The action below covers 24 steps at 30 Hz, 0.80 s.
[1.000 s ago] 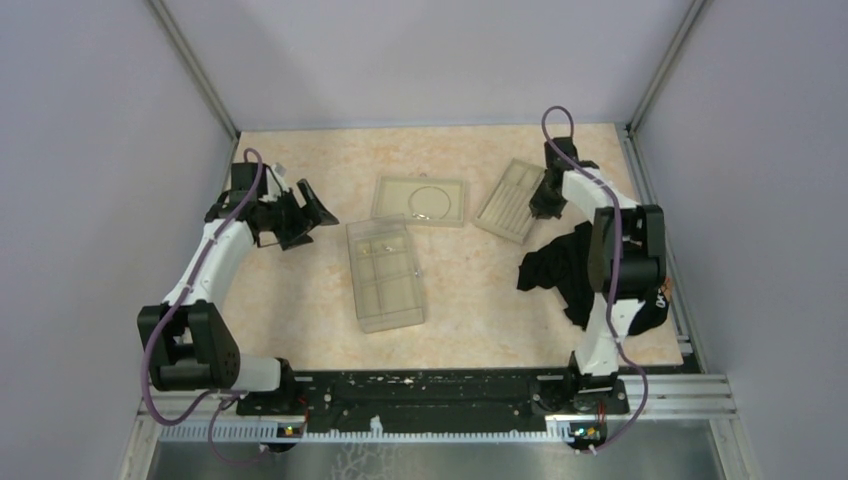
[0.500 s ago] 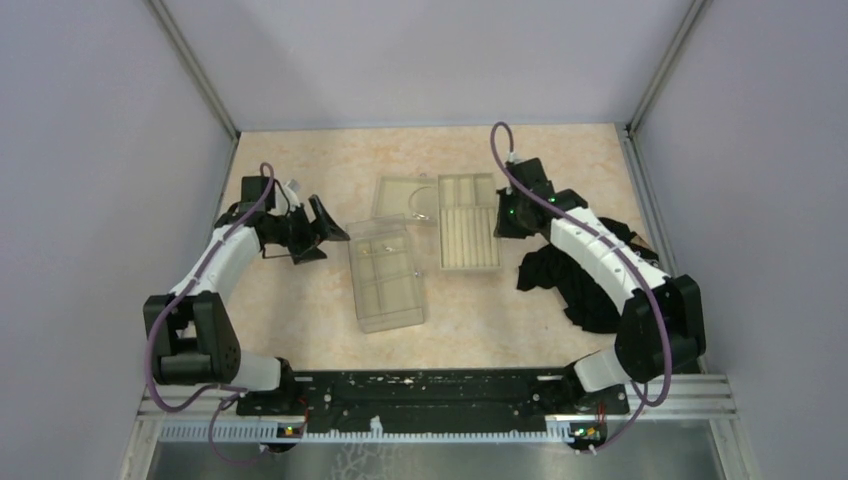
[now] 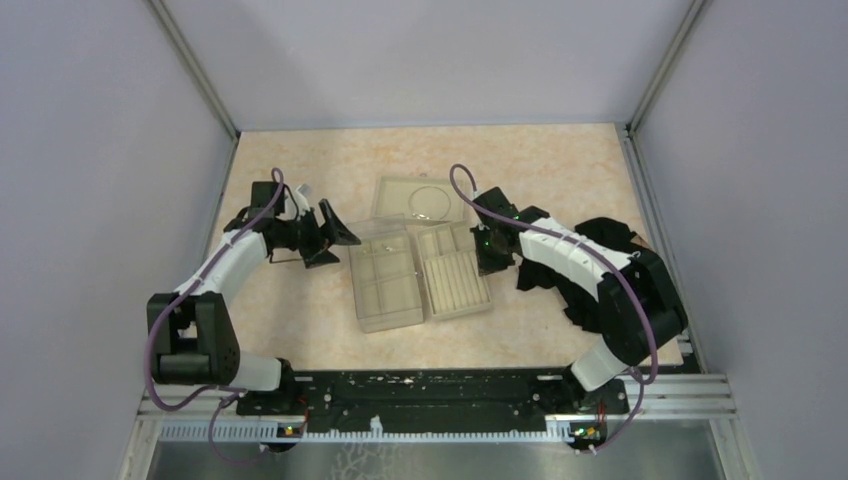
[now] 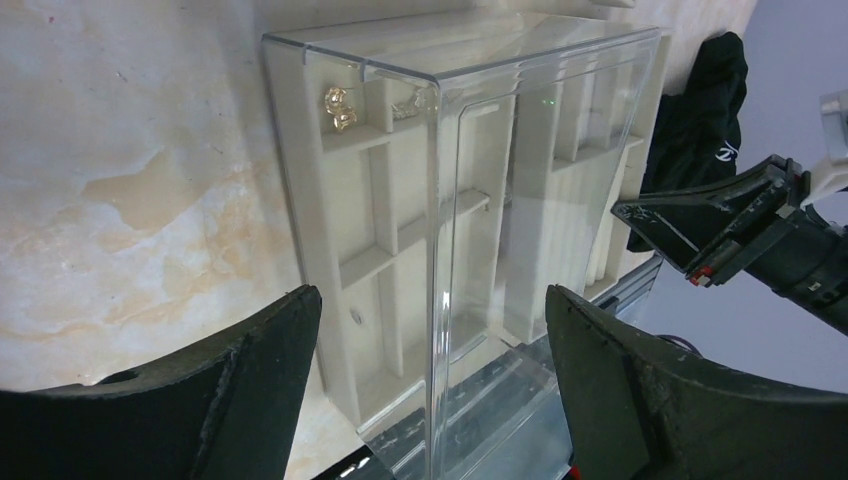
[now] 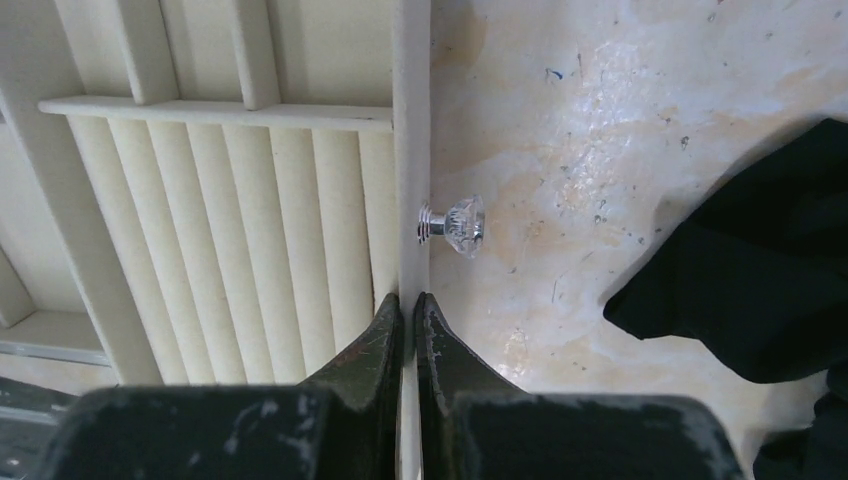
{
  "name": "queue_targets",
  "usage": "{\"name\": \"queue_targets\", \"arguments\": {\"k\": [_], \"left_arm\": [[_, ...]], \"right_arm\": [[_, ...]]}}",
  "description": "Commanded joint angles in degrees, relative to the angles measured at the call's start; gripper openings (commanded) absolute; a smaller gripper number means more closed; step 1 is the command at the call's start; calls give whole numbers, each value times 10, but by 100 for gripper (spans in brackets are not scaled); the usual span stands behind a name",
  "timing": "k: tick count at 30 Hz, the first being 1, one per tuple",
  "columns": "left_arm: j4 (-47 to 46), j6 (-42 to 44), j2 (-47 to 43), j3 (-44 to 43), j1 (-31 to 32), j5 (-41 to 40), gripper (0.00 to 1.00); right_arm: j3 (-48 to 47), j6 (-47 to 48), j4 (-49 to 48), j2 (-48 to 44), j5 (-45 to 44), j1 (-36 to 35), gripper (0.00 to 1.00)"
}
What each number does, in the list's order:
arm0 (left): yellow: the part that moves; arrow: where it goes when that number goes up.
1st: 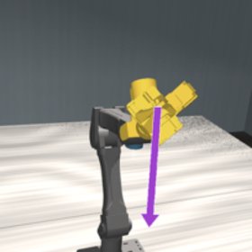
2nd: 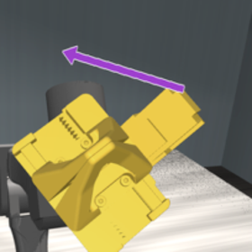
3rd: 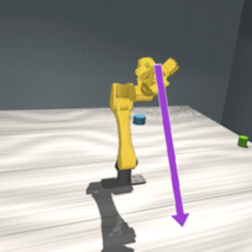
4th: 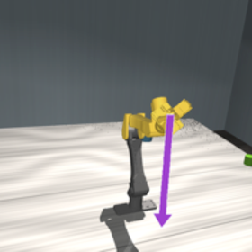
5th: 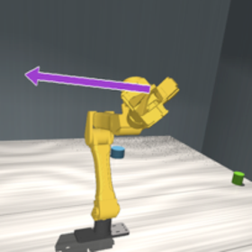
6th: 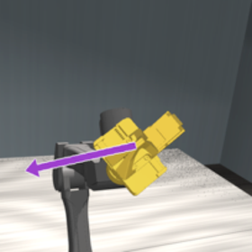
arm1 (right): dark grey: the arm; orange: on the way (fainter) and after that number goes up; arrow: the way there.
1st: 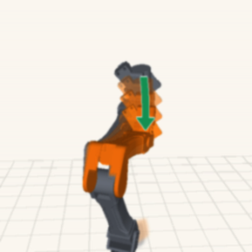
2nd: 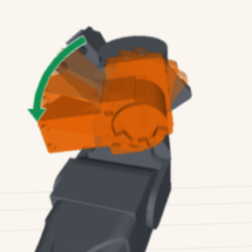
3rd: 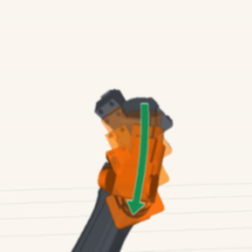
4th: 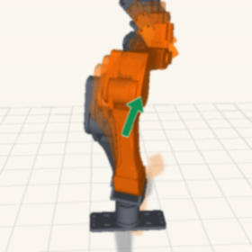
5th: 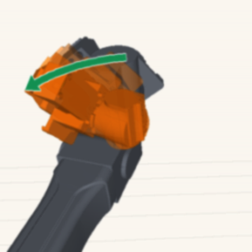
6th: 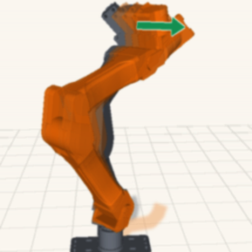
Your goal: Organize the mixed jewelry
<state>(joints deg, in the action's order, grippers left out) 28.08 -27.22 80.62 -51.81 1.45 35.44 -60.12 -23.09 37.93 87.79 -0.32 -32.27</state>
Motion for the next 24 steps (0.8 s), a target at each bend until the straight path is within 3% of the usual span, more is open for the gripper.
{"name": "queue_targets", "arguments": {"k": [1, 24], "left_arm": [[-26, -11, -14, 8, 10, 12, 88], [-41, -17, 3, 18, 40, 14, 88]], "right_arm": [[-44, -3, -34, 16, 1, -11, 0], [-75, -17, -48, 33, 27, -41, 0]]}}
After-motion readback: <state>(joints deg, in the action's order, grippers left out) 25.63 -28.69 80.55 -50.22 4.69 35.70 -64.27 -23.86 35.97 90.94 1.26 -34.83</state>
